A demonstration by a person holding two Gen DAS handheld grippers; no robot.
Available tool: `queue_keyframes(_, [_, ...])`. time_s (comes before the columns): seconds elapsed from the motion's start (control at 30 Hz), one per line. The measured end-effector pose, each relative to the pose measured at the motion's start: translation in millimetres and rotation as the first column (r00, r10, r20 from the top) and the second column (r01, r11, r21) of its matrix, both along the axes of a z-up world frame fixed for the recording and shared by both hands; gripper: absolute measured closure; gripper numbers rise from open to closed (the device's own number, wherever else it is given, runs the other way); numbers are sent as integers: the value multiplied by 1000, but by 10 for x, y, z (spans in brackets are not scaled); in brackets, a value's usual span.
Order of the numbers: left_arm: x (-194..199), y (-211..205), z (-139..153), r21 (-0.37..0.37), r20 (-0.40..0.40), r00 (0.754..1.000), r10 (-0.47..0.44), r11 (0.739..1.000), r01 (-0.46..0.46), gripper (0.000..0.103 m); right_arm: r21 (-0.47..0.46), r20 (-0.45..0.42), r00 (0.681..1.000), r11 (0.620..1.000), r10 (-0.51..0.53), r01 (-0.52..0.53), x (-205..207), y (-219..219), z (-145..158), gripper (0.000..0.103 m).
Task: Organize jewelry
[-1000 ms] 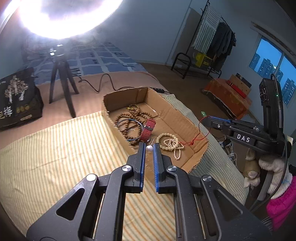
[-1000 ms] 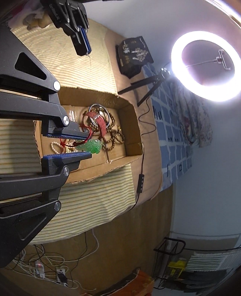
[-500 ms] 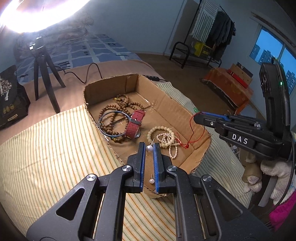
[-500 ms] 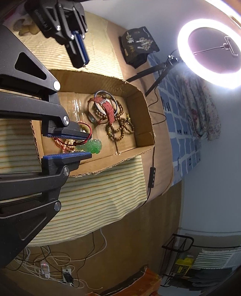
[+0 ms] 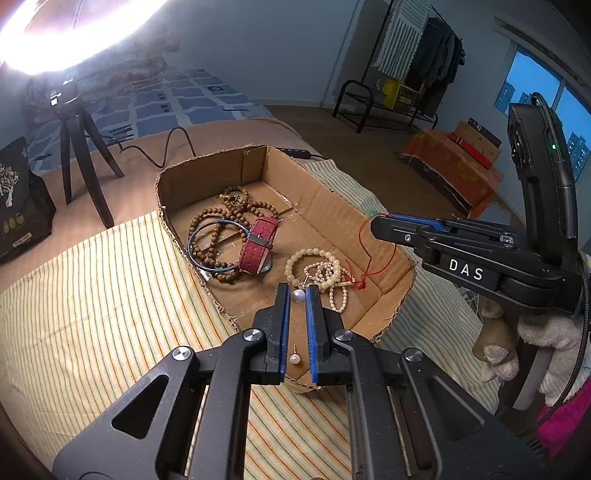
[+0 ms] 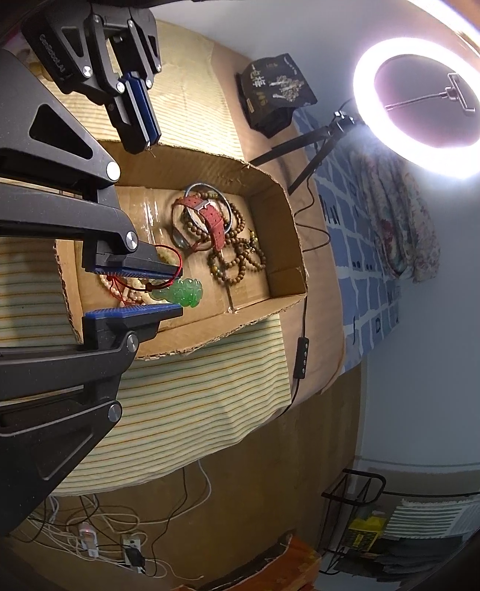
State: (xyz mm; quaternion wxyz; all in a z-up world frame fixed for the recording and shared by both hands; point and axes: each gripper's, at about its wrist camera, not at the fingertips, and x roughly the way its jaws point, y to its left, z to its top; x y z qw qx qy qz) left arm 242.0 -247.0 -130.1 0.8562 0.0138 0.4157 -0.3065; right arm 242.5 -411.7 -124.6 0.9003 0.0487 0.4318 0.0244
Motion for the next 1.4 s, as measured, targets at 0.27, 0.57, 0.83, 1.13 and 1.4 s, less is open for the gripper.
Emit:
queue_keyframes(0.27, [-41,-14,4,30,24,1000,0,1000,0,78,-30,6,1000,999,-18,18,0,28,26,63])
queue_keyframes(0.57, [-105,59,54,25,42,999,13,1000,-14,62,-52,19,998,997,-61,62,-29,8,101,41])
queue_keyframes(0.83, [-207,169,209,13,68,997,21,1000,-22,62,-76,30,998,995,-61,63,-78,77,212,38])
queue_keyframes(1.13, [-361,404,460,-10,106,993,46,999,-45,62,-90,61,996,993,-65,71,-195,198,432,38])
queue_keyframes(1.4, [-595,625,716,-30,162,986,49,999,-45,62,-118,99,993,990,-66,78,-409,366,648,36])
